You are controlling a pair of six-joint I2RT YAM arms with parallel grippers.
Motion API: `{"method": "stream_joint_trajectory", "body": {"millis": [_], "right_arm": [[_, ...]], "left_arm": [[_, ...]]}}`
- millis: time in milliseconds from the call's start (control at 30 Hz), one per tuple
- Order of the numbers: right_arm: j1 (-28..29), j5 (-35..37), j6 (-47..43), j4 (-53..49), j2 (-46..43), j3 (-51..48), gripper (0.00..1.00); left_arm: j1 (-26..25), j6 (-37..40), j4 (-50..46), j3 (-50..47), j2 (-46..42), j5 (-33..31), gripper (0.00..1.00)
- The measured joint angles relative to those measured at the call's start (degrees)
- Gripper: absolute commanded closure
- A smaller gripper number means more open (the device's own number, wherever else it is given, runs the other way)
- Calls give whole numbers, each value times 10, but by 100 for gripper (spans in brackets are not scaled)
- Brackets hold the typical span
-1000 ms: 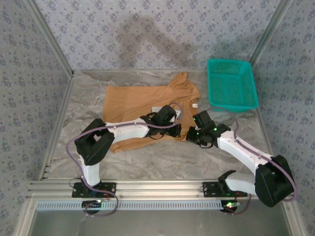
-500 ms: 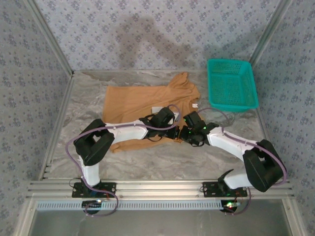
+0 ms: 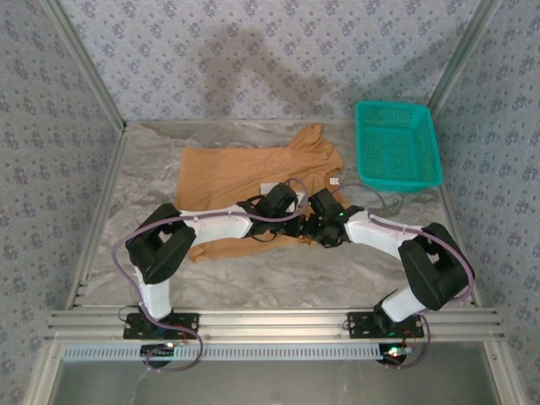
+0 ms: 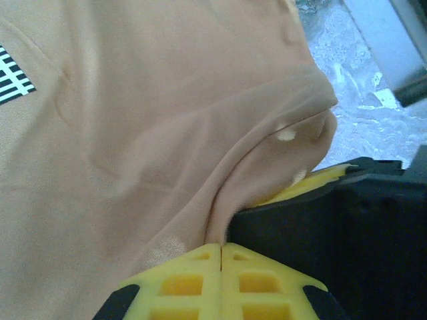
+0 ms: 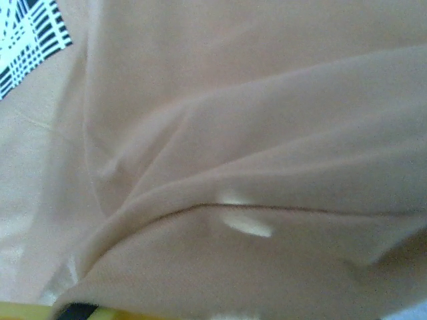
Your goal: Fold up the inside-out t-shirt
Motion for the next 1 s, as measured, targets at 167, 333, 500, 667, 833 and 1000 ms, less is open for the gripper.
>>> {"method": "stream_joint_trajectory", "body": {"millis": [167, 333, 500, 667, 833, 1000], "right_arm": [[4, 6, 8, 0, 1, 5, 100], [9, 8, 6, -31, -48, 7, 100], [9, 6, 2, -71, -163, 2, 100], [10, 1, 4, -107, -265, -50, 100], [15, -15, 35, -107, -334, -159, 78], [19, -23, 56, -115, -344, -197, 77]], "left_arm": [[8, -11, 20, -10, 0, 12, 100], [24, -19, 22, -14, 0, 16, 100], [38, -28, 26, -14, 1, 21, 100], [39, -36, 33, -14, 17, 21, 100], [37, -47, 34, -14, 24, 25, 100], [25, -47, 35, -14, 24, 27, 100]]}}
